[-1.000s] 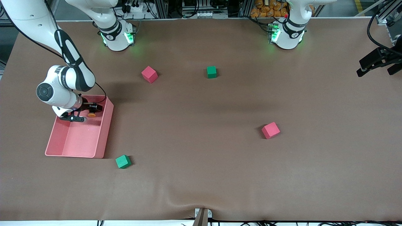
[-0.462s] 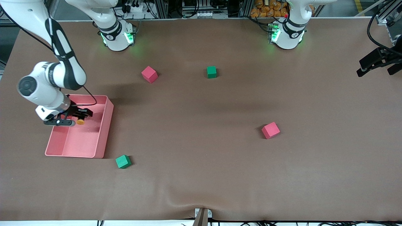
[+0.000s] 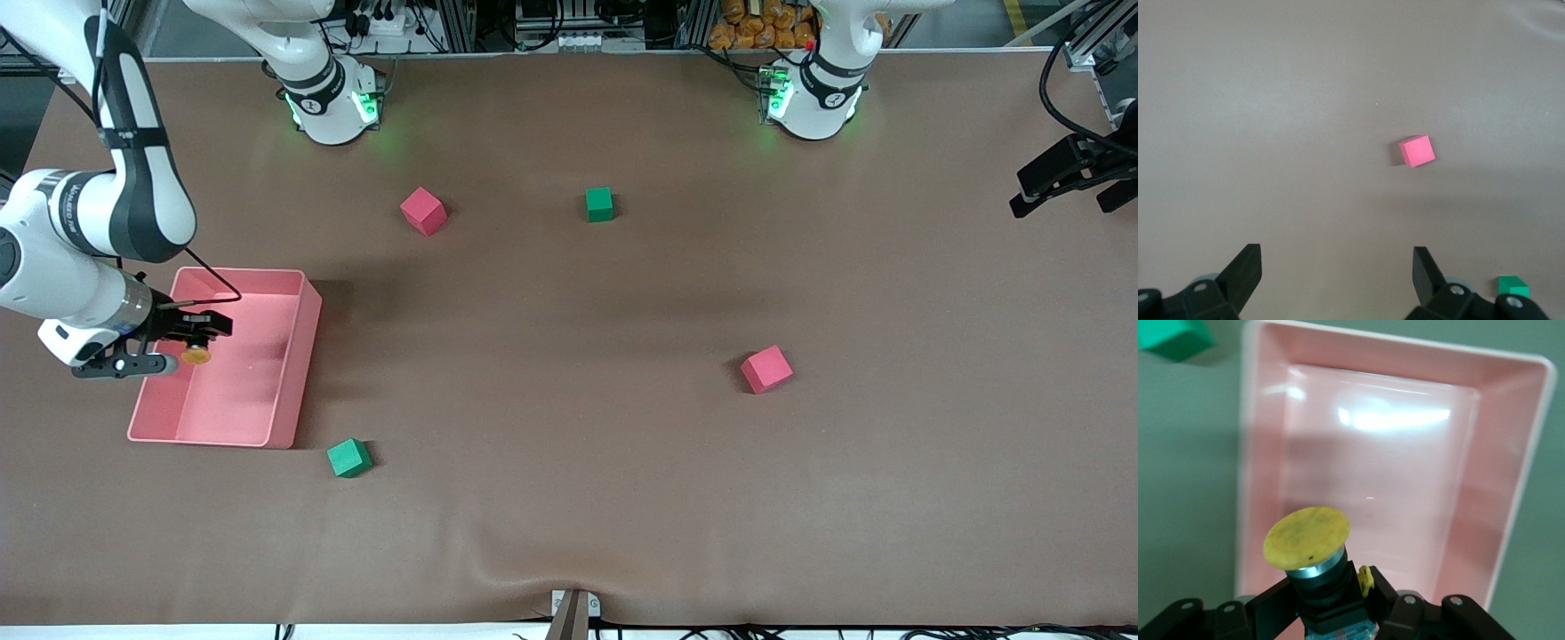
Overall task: Place and upright button with both arms
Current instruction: 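Carry the yellow button out of the tray to mid-table with the right gripper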
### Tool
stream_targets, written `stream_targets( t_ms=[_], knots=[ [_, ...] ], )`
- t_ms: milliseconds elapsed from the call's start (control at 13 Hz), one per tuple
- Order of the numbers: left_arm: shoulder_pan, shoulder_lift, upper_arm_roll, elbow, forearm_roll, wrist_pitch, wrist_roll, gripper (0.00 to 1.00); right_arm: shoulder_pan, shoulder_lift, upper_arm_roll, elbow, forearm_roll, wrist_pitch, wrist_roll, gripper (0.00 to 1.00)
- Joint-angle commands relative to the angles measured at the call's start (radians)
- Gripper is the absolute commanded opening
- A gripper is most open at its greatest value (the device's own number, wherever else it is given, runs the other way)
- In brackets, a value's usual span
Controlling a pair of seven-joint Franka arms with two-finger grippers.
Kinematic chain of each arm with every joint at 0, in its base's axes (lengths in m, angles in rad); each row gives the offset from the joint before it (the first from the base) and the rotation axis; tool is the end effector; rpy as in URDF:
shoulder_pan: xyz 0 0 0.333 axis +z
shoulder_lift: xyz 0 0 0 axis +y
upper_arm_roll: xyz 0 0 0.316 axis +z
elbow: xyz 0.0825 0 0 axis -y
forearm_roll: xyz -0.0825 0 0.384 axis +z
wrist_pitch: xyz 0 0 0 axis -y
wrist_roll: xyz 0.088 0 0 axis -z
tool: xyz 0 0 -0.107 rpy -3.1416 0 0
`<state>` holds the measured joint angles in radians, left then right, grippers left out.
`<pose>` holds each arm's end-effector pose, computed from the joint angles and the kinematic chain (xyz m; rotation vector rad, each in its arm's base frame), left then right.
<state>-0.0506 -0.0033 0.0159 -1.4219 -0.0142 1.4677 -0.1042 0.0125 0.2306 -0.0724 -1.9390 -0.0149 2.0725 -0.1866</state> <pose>0.5413 -0.0204 0.6865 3.1214 0.1057 0.0750 0.5924 -0.0347 0.3588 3.1133 0.2114 -0.1553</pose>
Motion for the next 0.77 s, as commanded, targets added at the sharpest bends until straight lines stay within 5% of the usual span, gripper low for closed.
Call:
stream_targets(
  t_ms=[0,308,692],
  knots=[
    [0.008,-0.003,-0.005,0.009,0.003,-0.013,0.004,1.00,0.151,0.013,-0.004,0.055,0.000,-0.043,0.012,0.00],
    [0.006,-0.003,-0.005,0.009,0.002,-0.013,0.006,1.00,0.370,0.073,-0.004,0.179,0.001,-0.043,0.120,0.00],
    [0.006,0.003,-0.005,0.009,0.002,-0.013,-0.009,1.00,0.677,0.318,-0.006,0.389,-0.016,-0.020,0.655,0.00]
  ],
)
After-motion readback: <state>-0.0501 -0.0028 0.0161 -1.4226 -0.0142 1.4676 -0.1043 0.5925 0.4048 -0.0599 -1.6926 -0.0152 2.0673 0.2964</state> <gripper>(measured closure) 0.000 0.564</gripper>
